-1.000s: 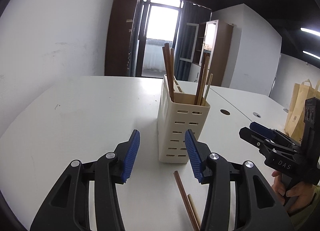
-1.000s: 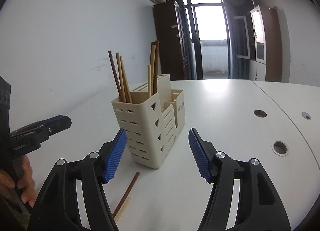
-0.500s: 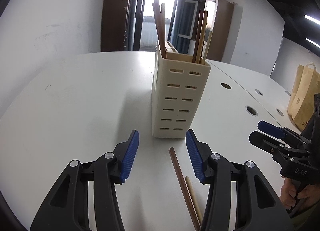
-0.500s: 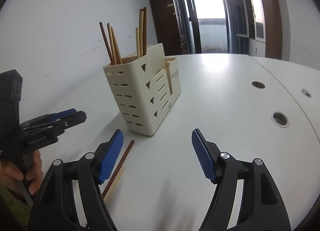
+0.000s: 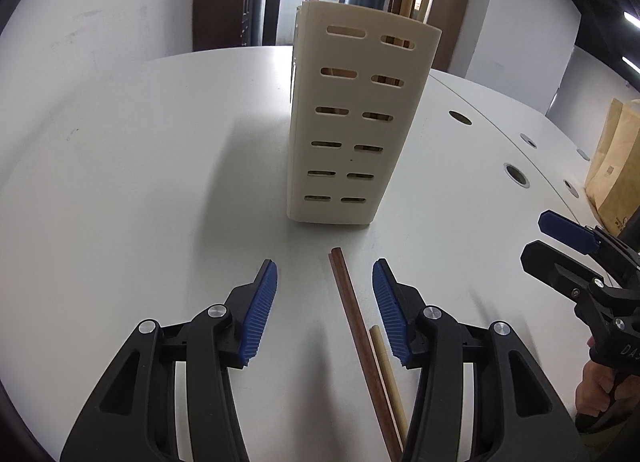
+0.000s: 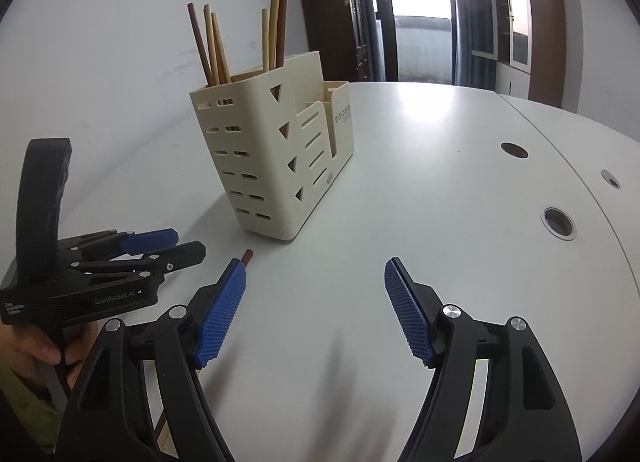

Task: Organize utensils
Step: 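Close left gripper on a brown chopstick while right gripper closes on a bamboo chopstick, then lift both held chopsticks upright and lower them into the cream holder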

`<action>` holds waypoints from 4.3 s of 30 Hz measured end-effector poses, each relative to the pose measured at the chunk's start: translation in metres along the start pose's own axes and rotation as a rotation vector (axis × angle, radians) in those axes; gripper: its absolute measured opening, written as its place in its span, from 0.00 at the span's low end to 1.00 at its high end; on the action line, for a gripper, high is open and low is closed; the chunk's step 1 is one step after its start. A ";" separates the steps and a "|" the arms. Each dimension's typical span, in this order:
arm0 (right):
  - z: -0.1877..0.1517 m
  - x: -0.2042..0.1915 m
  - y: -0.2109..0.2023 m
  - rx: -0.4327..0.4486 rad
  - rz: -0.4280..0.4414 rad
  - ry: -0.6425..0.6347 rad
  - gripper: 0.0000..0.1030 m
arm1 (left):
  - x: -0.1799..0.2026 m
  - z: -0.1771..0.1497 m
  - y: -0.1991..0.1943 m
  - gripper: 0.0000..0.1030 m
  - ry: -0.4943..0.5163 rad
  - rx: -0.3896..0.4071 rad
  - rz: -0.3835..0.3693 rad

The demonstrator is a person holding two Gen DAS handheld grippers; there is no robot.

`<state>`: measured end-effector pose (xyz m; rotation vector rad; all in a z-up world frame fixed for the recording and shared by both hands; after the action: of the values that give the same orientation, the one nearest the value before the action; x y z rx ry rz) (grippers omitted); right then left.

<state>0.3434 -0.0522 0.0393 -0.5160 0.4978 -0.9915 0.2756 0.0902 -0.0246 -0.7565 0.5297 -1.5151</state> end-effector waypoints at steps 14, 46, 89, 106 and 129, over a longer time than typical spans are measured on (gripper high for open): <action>0.001 0.011 0.001 -0.014 -0.014 0.027 0.70 | 0.010 -0.001 0.035 0.48 0.011 -0.078 0.007; -0.035 -0.049 0.038 -0.175 0.040 -0.111 0.70 | -0.028 -0.004 0.047 0.07 -0.011 -0.150 -0.008; -0.029 -0.055 0.025 -0.152 0.133 -0.066 0.05 | -0.030 0.008 0.000 0.07 -0.051 -0.007 -0.041; -0.004 -0.031 -0.013 0.065 0.165 -0.052 0.05 | -0.008 0.028 -0.078 0.07 -0.003 0.229 -0.072; 0.019 -0.029 -0.037 0.234 0.198 -0.045 0.05 | 0.005 0.042 -0.148 0.06 0.009 0.453 -0.090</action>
<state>0.3173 -0.0399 0.0811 -0.2726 0.3787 -0.8335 0.2049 0.1043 0.1116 -0.4240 0.1463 -1.6442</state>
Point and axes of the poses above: each gripper's, at about its wrist camera, not at the fingertips, and y roughly the way its jaws point, x to its right, z to its top, the point moved 3 cm from there along y, roughly the way its jaws point, and after that the axes turned 1 degree about -z, right-handed, at the moved point
